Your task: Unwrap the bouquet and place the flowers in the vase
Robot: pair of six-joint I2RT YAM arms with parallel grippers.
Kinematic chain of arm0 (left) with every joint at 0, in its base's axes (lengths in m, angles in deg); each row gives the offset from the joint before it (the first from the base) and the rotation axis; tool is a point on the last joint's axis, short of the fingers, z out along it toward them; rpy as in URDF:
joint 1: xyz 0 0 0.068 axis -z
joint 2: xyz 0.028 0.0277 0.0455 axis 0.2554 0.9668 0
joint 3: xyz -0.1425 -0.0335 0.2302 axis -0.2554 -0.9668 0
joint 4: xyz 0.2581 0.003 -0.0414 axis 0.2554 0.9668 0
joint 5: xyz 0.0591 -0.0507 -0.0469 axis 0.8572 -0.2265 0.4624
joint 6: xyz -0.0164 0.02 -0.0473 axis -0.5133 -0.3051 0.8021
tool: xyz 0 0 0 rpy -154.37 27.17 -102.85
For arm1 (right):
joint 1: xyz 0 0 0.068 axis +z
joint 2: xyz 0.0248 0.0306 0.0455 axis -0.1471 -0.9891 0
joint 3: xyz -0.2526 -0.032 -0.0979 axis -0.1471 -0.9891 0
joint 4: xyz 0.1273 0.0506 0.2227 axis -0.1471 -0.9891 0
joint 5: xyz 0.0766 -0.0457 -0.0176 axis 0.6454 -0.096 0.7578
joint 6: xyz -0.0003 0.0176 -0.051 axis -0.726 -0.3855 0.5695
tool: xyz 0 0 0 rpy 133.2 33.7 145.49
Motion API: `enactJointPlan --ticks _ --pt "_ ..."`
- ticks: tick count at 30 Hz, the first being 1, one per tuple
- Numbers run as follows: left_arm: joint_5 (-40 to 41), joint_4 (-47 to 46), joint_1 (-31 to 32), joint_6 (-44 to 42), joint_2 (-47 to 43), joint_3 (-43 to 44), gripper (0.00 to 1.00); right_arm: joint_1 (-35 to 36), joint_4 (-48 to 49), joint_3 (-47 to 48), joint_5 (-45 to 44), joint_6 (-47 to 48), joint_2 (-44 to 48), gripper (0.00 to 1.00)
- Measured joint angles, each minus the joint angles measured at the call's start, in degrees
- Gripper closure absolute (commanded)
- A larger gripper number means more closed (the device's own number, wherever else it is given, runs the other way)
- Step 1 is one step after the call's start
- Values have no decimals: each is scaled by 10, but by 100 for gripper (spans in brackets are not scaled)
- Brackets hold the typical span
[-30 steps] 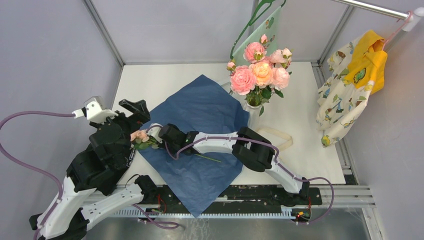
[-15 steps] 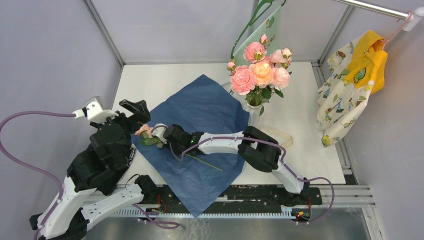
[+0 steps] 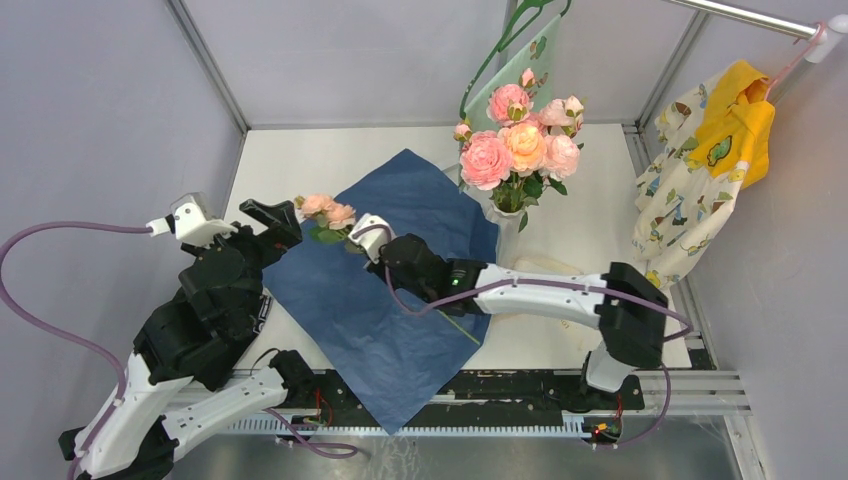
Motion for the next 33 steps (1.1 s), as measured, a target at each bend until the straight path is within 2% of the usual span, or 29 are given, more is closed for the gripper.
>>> enactJointPlan --ticks 7,16,20,24,33 --pt "-7 -8 0 0 1 -6 0 -2 7 -86 -68 5 146 100" --pt "-25 -39 0 0 42 -19 0 14 45 -137 -99 56 362 100" --pt "-64 -65 0 0 71 -29 0 18 81 -159 -100 80 420 100" --pt "-132 -119 0 -5 94 -43 0 18 98 -190 -99 93 450 100" --pt "-428 -336 0 -53 107 -120 0 18 111 -224 -81 96 452 100"
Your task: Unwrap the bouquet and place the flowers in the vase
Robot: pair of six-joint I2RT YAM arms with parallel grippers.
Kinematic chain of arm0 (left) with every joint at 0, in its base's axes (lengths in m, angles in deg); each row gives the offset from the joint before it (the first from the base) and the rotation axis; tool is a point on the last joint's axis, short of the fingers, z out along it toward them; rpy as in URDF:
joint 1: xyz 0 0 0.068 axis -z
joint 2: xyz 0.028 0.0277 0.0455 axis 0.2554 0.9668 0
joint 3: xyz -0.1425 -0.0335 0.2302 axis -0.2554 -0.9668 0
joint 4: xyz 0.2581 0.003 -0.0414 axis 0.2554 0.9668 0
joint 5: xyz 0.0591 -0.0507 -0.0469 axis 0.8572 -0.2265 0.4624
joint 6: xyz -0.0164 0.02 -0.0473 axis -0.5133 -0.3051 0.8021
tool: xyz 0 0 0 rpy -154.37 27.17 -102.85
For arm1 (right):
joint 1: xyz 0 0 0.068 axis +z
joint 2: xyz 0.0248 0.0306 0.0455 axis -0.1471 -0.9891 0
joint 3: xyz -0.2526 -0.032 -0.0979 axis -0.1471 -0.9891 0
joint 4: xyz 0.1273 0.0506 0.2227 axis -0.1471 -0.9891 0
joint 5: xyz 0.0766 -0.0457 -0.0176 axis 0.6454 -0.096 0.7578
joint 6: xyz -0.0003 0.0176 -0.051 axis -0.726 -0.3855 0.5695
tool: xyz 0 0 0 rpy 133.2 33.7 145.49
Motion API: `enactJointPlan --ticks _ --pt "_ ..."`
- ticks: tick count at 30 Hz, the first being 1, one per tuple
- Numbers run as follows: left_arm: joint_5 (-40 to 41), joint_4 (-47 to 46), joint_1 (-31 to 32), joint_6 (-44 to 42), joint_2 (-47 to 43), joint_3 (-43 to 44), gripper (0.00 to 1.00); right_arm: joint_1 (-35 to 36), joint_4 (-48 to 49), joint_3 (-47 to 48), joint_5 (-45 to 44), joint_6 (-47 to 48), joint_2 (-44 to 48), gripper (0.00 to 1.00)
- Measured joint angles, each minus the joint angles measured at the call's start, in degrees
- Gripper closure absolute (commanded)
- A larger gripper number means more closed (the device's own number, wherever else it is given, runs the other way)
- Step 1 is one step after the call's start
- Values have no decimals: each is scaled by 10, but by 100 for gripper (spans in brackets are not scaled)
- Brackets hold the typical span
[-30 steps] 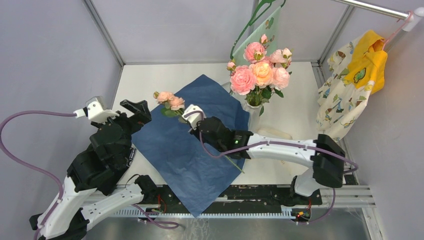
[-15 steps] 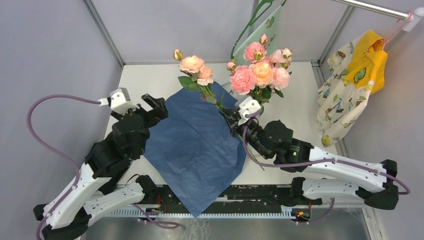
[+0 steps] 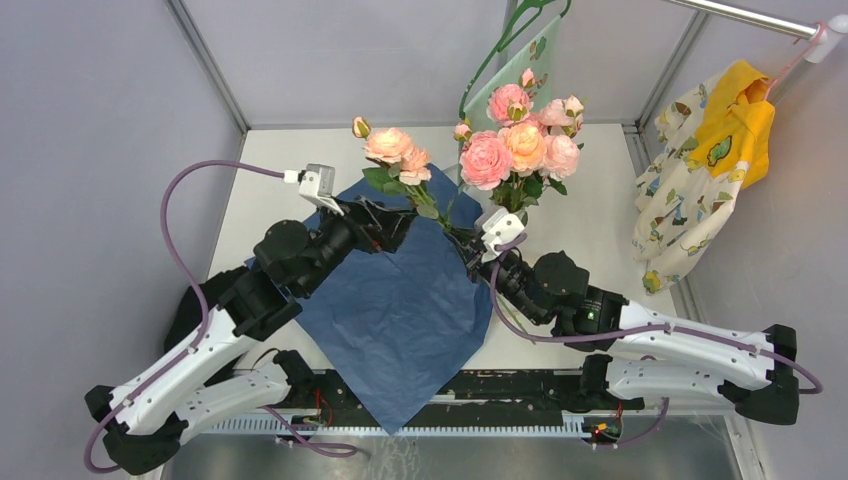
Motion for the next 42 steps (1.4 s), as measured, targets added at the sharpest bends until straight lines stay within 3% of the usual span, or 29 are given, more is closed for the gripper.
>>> enactJointPlan --ticks 7,14,29,32,35,38,42 --pt "-156 -143 0 -14 -10 -75 0 0 12 -8 1 4 0 100" --pt "-191 -203 0 -27 -9 -104 8 0 30 -15 25 1 0 100" --pt "-174 -242 0 -51 16 -110 73 0 59 -42 87 -38 -14 100" --pt "-171 -242 0 -51 12 -112 90 0 60 -43 87 -39 -15 100" --pt "-169 -243 2 -51 11 -112 94 0 59 -43 87 -39 -18 99" --pt "-165 -242 3 -51 11 -112 94 0 60 -43 86 -40 -19 83" --pt "-161 -241 3 -62 14 -109 94 0 59 -43 84 -42 -18 49"
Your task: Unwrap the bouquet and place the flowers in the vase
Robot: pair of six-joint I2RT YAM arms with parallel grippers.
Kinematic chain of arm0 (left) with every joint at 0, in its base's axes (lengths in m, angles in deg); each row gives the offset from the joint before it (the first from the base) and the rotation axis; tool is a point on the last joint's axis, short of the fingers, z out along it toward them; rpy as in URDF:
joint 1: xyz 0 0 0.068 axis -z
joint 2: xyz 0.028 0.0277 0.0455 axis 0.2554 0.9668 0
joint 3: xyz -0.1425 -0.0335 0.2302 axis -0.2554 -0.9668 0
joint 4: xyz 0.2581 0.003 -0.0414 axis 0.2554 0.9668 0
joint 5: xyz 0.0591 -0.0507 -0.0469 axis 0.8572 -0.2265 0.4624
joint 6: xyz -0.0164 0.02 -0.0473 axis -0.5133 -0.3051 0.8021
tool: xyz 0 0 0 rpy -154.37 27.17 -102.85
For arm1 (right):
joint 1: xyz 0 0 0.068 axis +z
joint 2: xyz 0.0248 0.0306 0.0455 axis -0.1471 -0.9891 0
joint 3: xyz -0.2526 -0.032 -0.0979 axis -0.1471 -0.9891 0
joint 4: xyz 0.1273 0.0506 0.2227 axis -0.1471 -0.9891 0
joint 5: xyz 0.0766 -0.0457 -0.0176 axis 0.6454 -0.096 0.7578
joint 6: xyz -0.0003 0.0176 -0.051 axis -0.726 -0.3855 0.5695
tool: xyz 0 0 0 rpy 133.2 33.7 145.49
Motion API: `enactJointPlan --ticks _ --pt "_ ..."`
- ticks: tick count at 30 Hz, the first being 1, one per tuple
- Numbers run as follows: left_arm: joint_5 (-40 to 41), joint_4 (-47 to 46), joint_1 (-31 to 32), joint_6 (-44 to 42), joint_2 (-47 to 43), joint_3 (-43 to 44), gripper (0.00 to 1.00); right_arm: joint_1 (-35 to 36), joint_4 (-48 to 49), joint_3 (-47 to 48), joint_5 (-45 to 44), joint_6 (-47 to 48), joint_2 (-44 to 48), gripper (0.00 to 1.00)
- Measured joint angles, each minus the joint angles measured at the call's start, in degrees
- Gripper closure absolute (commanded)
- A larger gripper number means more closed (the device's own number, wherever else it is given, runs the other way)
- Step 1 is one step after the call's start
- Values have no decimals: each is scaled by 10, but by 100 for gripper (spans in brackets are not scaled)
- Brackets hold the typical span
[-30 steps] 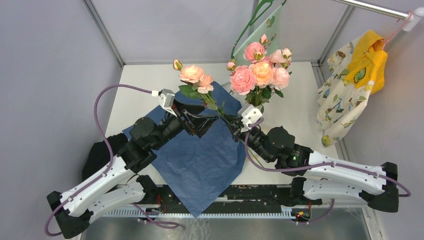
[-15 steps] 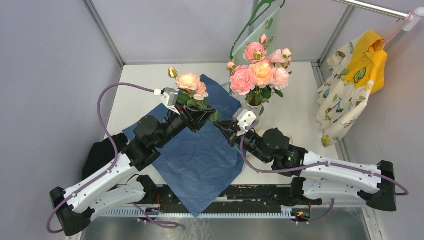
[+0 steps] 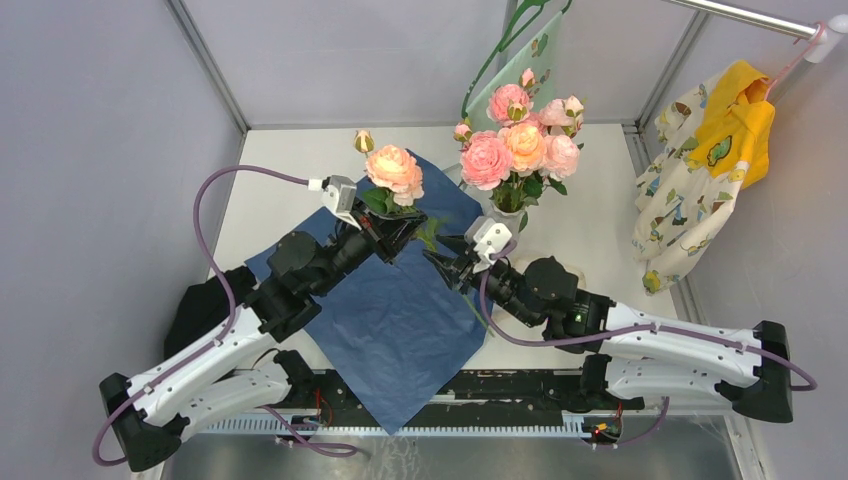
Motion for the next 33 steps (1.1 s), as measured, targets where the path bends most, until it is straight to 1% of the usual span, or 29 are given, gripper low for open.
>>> enactJointPlan --ticks 1,3,5,6,16,21,27,33 --pt "2 1 0 -4 3 3 94 0 0 0 -2 1 2 43" --pt "8 4 0 -13 14 15 94 0 0 -6 -8 4 16 35" --pt "16 6 -1 -26 27 32 95 0 -2 -14 -16 6 37 30" --pt "17 9 0 -37 40 51 94 0 -2 -20 -24 7 51 29" --pt "11 -4 0 -113 102 179 94 0 -34 -80 -96 4 204 27" --pt "-13 -33 0 -156 103 205 93 0 -59 -106 -142 4 263 27" --pt "-42 -82 0 -217 113 214 93 0 -71 -121 -178 5 290 27" --pt "-61 -116 0 -269 157 228 93 0 -74 -132 -196 11 292 26"
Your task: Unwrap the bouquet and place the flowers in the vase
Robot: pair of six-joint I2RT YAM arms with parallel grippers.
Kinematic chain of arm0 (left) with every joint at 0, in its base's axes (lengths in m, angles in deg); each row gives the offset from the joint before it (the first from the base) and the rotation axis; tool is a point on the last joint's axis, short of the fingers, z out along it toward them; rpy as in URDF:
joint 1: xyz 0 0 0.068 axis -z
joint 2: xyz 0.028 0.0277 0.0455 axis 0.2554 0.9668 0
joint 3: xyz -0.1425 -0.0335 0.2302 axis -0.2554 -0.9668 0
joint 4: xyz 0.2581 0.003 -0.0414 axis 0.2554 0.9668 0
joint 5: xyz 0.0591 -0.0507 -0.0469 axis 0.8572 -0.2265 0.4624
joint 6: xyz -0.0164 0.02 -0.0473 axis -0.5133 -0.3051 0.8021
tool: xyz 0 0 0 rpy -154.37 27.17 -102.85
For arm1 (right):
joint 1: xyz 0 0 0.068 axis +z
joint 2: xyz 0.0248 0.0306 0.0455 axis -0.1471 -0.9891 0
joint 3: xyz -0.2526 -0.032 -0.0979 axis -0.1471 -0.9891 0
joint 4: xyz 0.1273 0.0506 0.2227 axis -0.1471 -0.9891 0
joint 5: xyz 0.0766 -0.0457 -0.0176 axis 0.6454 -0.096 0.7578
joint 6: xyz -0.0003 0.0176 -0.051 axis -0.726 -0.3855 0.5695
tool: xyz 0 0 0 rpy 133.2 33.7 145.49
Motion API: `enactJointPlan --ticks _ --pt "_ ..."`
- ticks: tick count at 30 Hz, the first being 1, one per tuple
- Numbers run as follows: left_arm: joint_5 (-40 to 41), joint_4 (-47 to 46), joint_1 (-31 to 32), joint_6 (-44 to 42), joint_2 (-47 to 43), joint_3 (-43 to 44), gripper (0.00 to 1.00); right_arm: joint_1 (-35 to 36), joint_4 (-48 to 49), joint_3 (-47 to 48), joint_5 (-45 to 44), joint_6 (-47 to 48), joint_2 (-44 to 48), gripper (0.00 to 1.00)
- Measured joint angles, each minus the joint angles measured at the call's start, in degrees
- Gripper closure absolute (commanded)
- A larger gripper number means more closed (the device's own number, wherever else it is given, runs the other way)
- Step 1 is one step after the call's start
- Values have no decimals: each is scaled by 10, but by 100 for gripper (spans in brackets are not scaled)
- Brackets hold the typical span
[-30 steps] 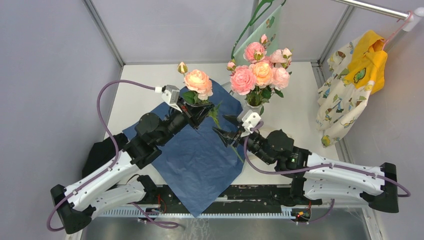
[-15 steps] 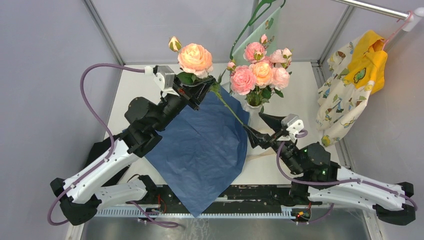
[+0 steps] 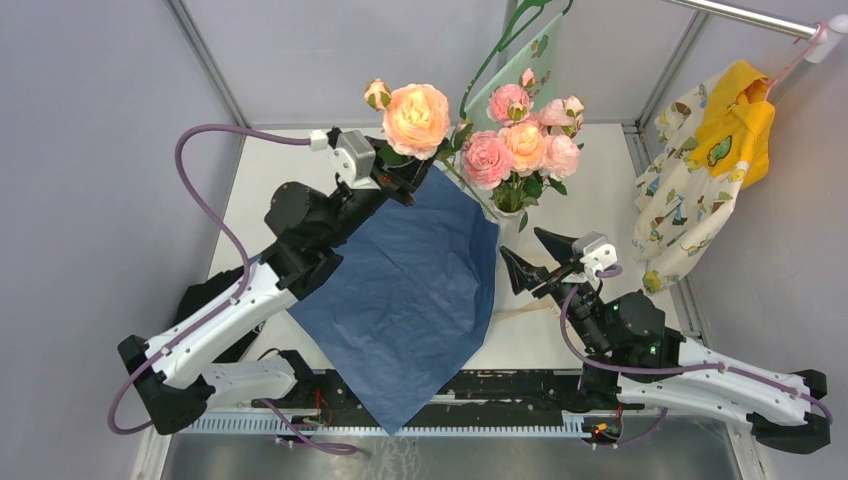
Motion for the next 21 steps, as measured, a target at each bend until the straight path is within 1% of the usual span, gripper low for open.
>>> enactJointPlan --ticks 4,9,15,21 --pt "-3 -11 0 -23 35 15 92 0 0 0 -8 6 0 26" --pt "-10 -15 0 -30 63 40 91 0 -2 0 -16 10 7 25" --pt "-18 -25 0 -31 63 63 90 0 -2 0 -21 18 10 25" --pt "-24 -36 0 -31 61 66 90 0 -2 0 -21 23 9 25"
